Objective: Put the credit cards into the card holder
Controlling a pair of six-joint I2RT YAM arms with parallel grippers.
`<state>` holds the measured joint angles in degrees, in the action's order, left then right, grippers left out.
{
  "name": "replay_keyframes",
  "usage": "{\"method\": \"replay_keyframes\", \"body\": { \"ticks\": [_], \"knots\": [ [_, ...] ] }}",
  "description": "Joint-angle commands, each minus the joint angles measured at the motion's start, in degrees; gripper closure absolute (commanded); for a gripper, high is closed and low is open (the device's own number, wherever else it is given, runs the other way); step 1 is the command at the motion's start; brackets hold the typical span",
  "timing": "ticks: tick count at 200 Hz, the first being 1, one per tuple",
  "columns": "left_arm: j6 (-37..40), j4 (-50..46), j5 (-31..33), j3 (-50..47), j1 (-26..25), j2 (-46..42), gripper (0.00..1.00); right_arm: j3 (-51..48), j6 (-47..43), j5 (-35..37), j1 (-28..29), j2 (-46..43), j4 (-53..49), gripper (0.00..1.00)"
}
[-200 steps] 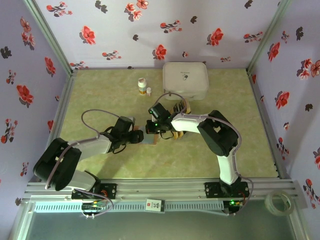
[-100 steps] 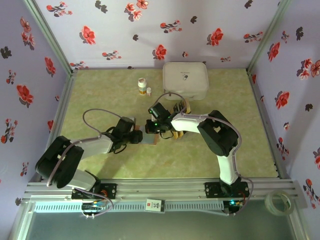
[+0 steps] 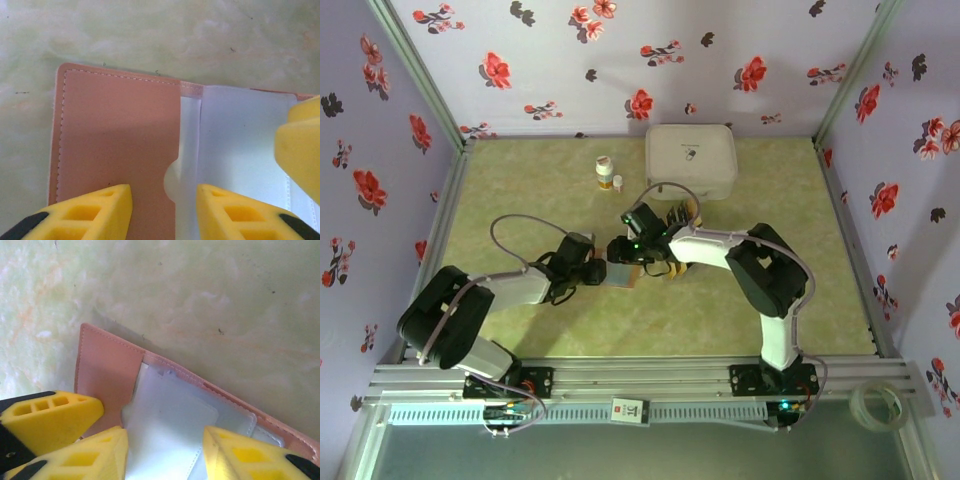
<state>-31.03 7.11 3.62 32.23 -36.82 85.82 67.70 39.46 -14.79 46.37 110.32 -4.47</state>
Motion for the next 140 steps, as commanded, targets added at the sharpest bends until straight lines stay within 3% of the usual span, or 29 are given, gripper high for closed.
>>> {"method": "replay_keyframes", "body": {
  "ticks": [1, 79, 140],
  "knots": [
    [0.6, -3.6, -0.5, -1.1, -0.5, 3.1, 0.6, -2.0, 1.4, 1.0, -0.3, -1.8, 1.8, 0.55],
    [0.4, -3.6, -0.4, -1.1, -0.6, 2.8, 0.59, -1.2, 3.3, -1.6, 0.0, 0.4, 4.2, 0.54],
    [-0.8, -6.3, 2.7, -1.2, -0.2, -7.5, 0.45, 0.1, 7.8, -6.3, 0.2, 0.6, 8.8, 0.54]
  ]
}}
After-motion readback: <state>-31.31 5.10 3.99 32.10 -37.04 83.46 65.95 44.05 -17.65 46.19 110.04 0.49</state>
